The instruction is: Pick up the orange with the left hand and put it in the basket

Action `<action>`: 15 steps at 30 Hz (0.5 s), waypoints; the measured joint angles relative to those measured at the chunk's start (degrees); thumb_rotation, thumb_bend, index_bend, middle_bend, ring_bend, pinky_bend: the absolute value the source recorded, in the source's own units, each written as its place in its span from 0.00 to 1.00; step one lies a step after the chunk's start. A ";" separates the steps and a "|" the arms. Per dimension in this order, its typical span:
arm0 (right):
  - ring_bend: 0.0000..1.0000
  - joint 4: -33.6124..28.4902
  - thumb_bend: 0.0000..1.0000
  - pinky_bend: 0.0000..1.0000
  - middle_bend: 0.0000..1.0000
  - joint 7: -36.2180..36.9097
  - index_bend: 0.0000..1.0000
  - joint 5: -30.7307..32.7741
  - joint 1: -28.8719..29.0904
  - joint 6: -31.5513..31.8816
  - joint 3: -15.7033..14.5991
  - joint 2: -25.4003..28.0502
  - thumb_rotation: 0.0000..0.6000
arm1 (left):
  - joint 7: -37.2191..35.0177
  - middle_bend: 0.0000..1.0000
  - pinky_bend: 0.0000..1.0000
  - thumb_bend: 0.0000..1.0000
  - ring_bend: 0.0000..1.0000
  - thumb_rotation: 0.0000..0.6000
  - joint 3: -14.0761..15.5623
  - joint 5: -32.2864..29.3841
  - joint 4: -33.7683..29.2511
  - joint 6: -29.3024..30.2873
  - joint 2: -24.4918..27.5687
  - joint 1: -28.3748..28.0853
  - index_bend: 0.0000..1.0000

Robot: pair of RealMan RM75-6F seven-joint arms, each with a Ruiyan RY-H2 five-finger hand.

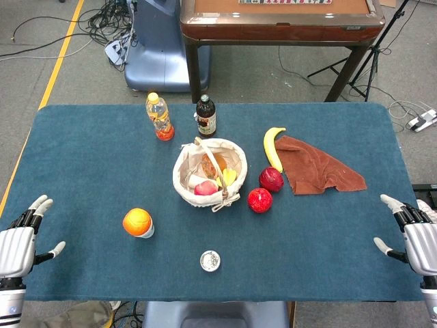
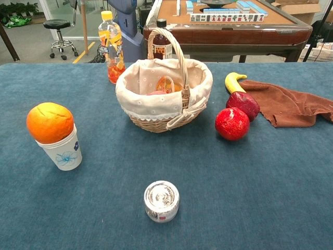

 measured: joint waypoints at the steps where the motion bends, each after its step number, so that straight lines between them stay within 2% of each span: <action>1: 0.20 -0.06 0.16 0.31 0.22 0.01 0.15 0.03 0.00 -0.05 -0.01 0.06 1.00 | 0.04 0.10 0.32 0.17 0.22 1.00 0.02 -0.03 0.00 -0.05 0.00 0.00 0.17; 15: 0.20 -0.61 0.16 0.31 0.22 0.13 0.15 -0.29 -0.24 1.52 0.69 1.02 1.00 | -0.46 0.10 0.32 0.17 0.22 1.00 0.20 0.83 0.43 -1.39 0.38 -0.85 0.17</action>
